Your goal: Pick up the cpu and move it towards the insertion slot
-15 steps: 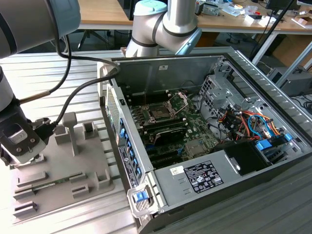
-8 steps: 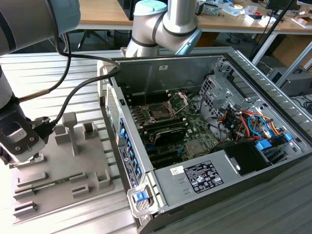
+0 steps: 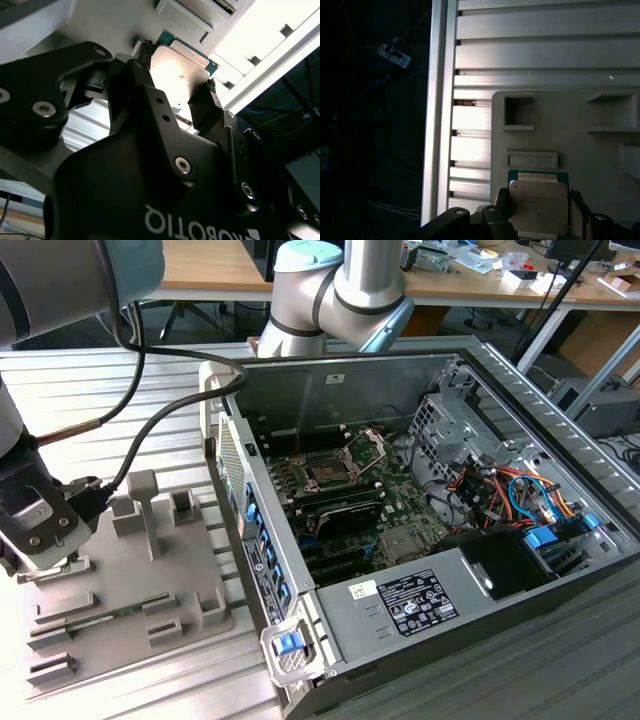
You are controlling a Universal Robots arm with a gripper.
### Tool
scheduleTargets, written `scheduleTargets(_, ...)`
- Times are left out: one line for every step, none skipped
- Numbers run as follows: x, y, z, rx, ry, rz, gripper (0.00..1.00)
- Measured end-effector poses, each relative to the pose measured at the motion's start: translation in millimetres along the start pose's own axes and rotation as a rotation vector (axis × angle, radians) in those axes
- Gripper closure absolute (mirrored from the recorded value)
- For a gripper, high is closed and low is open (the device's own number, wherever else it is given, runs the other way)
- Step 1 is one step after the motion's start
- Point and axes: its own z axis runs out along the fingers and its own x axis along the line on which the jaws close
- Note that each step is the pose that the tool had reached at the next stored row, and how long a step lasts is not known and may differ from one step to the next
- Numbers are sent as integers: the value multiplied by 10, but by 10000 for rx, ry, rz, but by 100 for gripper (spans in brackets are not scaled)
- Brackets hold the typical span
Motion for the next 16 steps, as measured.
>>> scheduleTargets(0, 0, -6, 0, -1, 0, 45)
scheduleTargets(0, 0, -11, 0, 0, 0, 45)
scheduleTargets(0, 1, -16, 0, 0, 0, 45)
scheduleTargets(0, 1, -22, -1, -1, 0, 45)
scheduleTargets(0, 1, -29, 0, 0, 0, 45)
scheduleTargets(0, 1, -32, 0, 0, 0, 45)
scheduleTargets(0, 2, -35, -1, 0, 0, 45)
scheduleTargets(0, 2, -38, -1, -1, 0, 45)
scheduleTargets(0, 2, -42, 0, -1, 0, 45)
scheduleTargets(0, 2, -45, 0, 0, 0, 45)
scheduleTargets(0, 2, -48, -1, -1, 0, 45)
scheduleTargets(0, 2, -50, -1, 0, 0, 45)
scheduleTargets(0, 2, -53, 0, -1, 0, 45)
scheduleTargets(0, 2, -58, -1, -1, 0, 45)
scheduleTargets(0, 2, -63, 0, 0, 0, 45)
scheduleTargets(0, 3, -66, 0, 0, 0, 45)
